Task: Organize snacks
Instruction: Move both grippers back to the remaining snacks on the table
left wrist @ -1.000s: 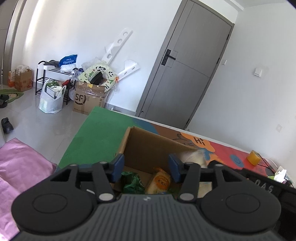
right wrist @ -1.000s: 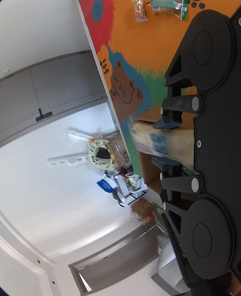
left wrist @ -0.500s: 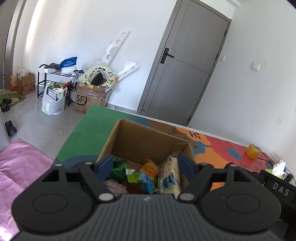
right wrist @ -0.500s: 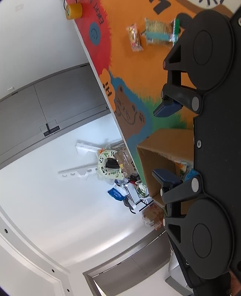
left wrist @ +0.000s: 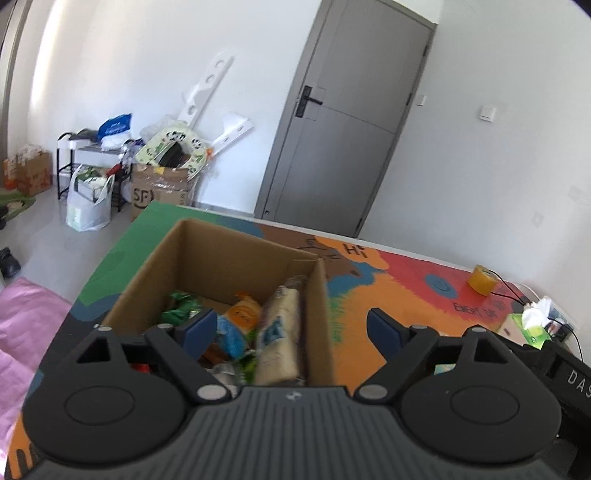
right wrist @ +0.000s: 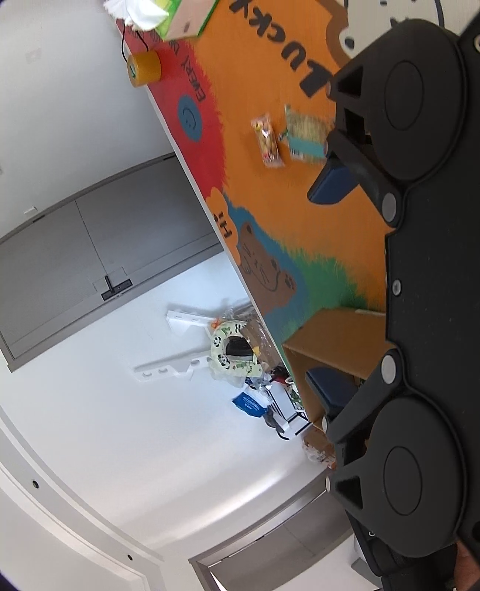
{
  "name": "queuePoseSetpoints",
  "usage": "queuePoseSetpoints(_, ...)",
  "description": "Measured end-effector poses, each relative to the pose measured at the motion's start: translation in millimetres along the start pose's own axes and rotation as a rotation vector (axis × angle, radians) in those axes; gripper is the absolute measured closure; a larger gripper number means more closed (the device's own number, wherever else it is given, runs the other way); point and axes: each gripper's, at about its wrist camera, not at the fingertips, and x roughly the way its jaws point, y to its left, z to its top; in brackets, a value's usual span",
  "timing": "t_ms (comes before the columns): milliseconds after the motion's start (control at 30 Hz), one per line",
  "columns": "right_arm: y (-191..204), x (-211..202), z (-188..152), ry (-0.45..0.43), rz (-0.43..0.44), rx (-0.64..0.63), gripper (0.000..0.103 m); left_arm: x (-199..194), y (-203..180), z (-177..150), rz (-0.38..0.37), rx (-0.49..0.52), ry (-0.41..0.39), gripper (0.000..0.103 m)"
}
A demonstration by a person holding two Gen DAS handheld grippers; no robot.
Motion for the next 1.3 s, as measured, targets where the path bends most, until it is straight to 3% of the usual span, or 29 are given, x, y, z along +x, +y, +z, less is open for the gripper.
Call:
queuePoseSetpoints(767, -66, -46, 7, -0.060, -0.094, 0.073, 0.000, 3, -69, -22, -0.101, 0.076, 0.028, 0.016)
queuePoseSetpoints(1300, -107, -62, 8, -0.069, -0.131, 0.144, 0.000, 20, -96, -34, -0.107, 0.107, 0.061, 0.016)
